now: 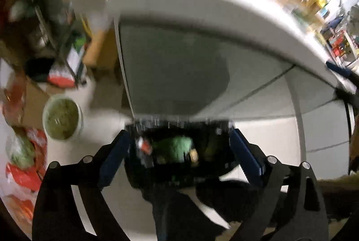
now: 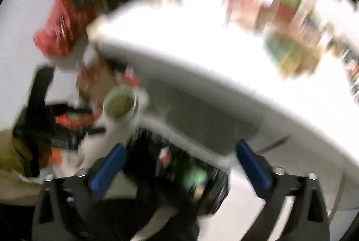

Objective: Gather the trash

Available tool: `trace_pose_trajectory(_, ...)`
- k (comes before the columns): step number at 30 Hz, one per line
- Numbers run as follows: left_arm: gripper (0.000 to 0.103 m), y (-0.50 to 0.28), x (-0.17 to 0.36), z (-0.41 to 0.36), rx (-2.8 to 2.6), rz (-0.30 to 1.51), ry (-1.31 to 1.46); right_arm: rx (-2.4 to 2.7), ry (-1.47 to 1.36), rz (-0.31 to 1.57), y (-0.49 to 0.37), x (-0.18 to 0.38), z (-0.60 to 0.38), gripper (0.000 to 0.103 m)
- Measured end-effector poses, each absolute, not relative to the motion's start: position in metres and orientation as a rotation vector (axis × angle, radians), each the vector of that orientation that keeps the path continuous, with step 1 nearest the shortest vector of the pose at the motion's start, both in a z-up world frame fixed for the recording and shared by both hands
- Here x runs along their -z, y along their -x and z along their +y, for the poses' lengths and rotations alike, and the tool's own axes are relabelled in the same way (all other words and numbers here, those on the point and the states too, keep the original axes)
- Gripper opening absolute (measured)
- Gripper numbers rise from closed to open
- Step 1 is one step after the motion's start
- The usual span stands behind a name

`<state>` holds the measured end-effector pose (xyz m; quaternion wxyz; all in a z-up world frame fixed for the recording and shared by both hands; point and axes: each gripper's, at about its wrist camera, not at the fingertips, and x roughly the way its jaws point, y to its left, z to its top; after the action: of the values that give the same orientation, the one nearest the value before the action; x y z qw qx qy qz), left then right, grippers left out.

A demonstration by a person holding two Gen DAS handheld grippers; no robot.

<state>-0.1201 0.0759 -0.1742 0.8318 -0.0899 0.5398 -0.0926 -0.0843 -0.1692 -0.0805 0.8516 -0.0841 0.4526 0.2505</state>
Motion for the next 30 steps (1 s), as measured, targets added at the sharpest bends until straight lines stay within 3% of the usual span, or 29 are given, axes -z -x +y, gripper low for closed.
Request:
trace_pose_trajectory(5, 0.088, 0.104, 0.124, 0.056, 0.237, 0.983, 0.173, -0.38, 0.129, 0.788, 0.047, 0.035, -0.194, 0.098)
trace_pose_trajectory(12, 0.088, 0.085, 0.109, 0.027, 0.276, 0.931, 0.156, -0.262, 0.007, 0.813, -0.007, 0.061, -0.232, 0.098)
trace_pose_trajectory(21, 0.088, 0.085, 0.111, 0.03, 0.235, 0.961, 0.183, -0.35, 0.298, 0.909, -0.055, 0.109, -0.219, 0.097)
trace_pose_trajectory(23, 0.088, 0.084, 0.113, 0.032, 0.215, 0.967, 0.192, -0.405, 0.214, 0.967, -0.065, 0.114, -0.227, 0.089)
trace_pose_trajectory(25, 0.088, 0.084, 0.114, 0.033, 0.2, 0.971, 0.197, -0.435, 0.103, 1.002, -0.072, 0.111, -0.238, 0.063)
trace_pose_trajectory(30, 0.088, 0.082, 0.115, 0.032, 0.189, 0.973, 0.211, -0.45, -0.064, 1.002, -0.075, 0.097, -0.259, 0.051)
